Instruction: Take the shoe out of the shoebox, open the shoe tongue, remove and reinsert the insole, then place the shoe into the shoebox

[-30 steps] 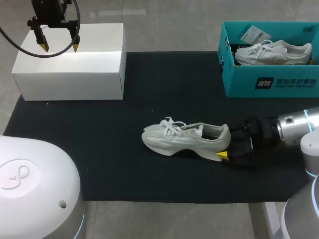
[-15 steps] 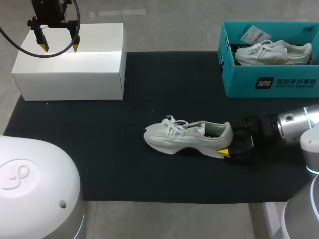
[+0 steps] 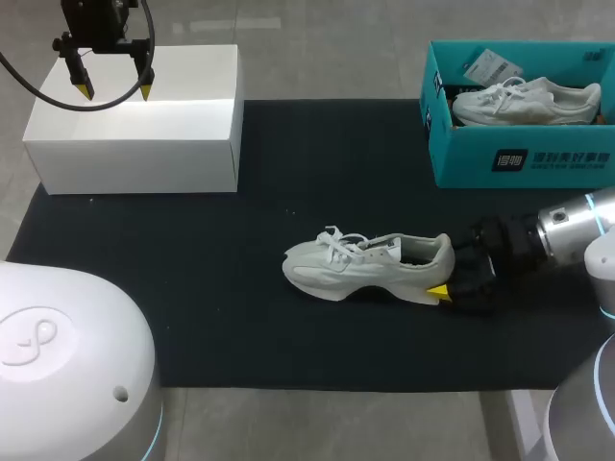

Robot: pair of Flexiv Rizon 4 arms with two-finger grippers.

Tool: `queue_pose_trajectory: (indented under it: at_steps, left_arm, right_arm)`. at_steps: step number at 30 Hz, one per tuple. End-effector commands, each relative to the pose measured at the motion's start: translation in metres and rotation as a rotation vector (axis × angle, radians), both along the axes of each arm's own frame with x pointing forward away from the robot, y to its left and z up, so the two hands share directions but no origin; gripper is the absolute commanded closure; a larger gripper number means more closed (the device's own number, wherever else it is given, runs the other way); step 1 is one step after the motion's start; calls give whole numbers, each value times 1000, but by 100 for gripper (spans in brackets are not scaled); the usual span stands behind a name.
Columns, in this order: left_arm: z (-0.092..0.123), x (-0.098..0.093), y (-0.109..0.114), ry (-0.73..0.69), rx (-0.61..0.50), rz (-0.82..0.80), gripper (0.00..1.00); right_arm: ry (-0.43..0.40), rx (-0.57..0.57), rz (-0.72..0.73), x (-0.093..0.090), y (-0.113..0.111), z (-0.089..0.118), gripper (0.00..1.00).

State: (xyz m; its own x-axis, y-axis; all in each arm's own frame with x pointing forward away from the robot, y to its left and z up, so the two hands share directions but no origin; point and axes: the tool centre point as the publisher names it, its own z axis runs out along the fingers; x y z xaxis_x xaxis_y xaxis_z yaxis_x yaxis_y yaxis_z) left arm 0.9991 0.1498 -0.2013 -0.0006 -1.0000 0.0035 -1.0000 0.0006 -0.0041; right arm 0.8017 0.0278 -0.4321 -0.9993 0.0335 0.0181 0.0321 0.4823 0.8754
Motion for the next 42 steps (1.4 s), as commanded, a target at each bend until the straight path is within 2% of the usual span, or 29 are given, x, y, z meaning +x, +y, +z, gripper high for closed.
queue_pose_trajectory:
  at_steps: [1, 33, 35, 42]
  left_arm:
    - [1, 0, 0, 2, 2, 0, 0]
    - [1, 0, 0, 2, 2, 0, 0]
    - [1, -5, -18, 1, 41, 21, 0]
    - [-9, -22, -61, 34, 89, 100, 0]
  right_arm:
    - [2, 0, 4, 3, 0, -3, 100]
    - [2, 0, 4, 3, 0, -3, 100]
    - [2, 0, 4, 3, 0, -3, 100]
    - [2, 0, 4, 3, 0, -3, 100]
